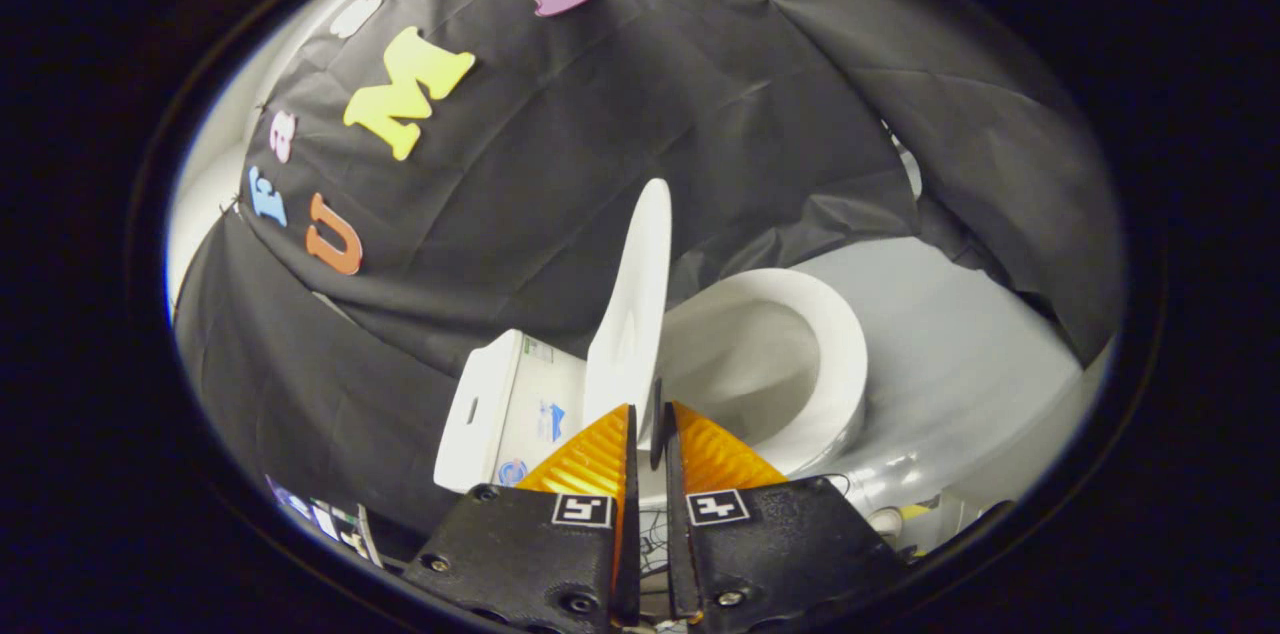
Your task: Open the toilet lid.
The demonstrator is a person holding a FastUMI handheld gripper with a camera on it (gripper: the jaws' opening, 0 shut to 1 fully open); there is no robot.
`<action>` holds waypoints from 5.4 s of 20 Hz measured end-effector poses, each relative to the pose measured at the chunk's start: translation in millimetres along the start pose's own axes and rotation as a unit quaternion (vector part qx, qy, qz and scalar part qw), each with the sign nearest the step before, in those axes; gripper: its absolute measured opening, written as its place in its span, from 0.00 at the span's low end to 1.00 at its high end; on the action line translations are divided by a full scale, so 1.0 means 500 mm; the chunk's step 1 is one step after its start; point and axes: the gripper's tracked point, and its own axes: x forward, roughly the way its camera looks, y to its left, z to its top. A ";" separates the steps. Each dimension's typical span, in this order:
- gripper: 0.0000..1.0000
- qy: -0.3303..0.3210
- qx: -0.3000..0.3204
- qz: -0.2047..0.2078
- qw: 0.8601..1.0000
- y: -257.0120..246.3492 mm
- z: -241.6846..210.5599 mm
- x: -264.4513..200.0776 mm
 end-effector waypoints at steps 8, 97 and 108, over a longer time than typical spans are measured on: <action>0.14 -0.002 -0.052 0.001 0.999 0.080 0.001 -0.012; 0.20 0.039 -0.302 0.116 0.945 0.791 -0.290 0.177; 0.39 0.023 -0.341 0.113 0.933 0.805 -0.311 0.177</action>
